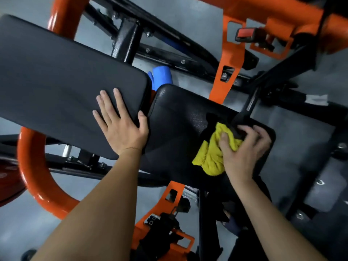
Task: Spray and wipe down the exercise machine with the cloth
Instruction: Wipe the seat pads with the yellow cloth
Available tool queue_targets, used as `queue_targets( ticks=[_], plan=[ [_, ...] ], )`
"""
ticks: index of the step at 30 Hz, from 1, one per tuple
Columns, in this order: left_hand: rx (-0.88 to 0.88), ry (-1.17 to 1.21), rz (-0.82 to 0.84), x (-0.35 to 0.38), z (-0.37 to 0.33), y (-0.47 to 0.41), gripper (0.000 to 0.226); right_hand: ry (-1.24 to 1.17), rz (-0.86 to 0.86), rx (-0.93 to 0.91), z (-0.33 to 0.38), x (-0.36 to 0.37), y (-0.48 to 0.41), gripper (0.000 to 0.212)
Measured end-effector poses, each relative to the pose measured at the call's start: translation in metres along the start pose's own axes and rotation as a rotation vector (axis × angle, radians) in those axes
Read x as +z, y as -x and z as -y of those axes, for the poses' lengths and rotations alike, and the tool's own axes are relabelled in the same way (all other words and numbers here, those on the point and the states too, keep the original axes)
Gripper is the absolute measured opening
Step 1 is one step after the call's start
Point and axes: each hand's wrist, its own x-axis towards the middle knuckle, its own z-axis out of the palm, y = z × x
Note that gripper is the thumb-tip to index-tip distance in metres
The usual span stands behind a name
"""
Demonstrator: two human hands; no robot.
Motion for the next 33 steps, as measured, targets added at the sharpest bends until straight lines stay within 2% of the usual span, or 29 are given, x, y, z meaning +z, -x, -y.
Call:
queue_targets(
  ticks=[2, 5, 6, 9, 10, 12, 16, 18, 22, 25, 28, 30, 33],
  plan=[
    [-0.002, -0.001, 0.004, -0.001, 0.0, -0.001, 0.083, -0.004, -0.088, -0.001, -0.005, -0.002, 0.013, 0.043],
    [-0.003, -0.005, 0.01, -0.002, 0.0, 0.001, 0.083, -0.12, -0.047, -0.02, 0.004, 0.001, 0.031, 0.044],
    [-0.003, -0.004, 0.012, -0.002, 0.0, 0.001, 0.082, -0.173, 0.008, -0.023, 0.003, 0.003, 0.038, 0.054],
    [-0.001, -0.005, 0.009, -0.001, 0.0, 0.001, 0.082, -0.253, 0.211, -0.105, -0.014, 0.004, 0.053, 0.109],
    [-0.001, -0.006, 0.003, 0.0, 0.0, 0.002, 0.082, -0.226, 0.235, -0.171, -0.021, 0.006, 0.052, 0.117],
    [0.003, -0.003, -0.011, 0.001, 0.0, 0.001, 0.082, -0.15, 0.207, -0.278, -0.026, 0.015, 0.042, 0.108],
    [-0.003, -0.011, -0.017, 0.001, 0.0, 0.002, 0.082, -0.139, 0.072, -0.381, 0.011, 0.043, 0.026, 0.051],
    [0.003, -0.004, -0.019, 0.002, 0.0, 0.001, 0.082, -0.126, 0.041, -0.403, 0.049, 0.054, 0.013, 0.042],
    [0.01, -0.011, -0.026, 0.002, 0.002, 0.001, 0.081, -0.08, 0.137, -0.535, 0.132, 0.073, -0.01, 0.042],
    [0.01, -0.011, -0.025, 0.001, 0.001, 0.0, 0.079, 0.144, 0.159, -0.65, 0.154, 0.081, -0.018, 0.045],
    [0.014, -0.005, -0.008, -0.002, 0.0, 0.0, 0.081, 0.242, 0.177, -0.66, 0.121, 0.067, -0.025, 0.05],
    [0.005, -0.016, 0.001, -0.003, -0.001, 0.001, 0.082, 0.247, 0.222, -0.56, 0.086, 0.051, -0.027, 0.059],
    [-0.006, -0.006, 0.02, -0.005, -0.001, 0.002, 0.083, 0.314, 0.199, -0.382, 0.023, 0.019, -0.021, 0.061]
  ],
)
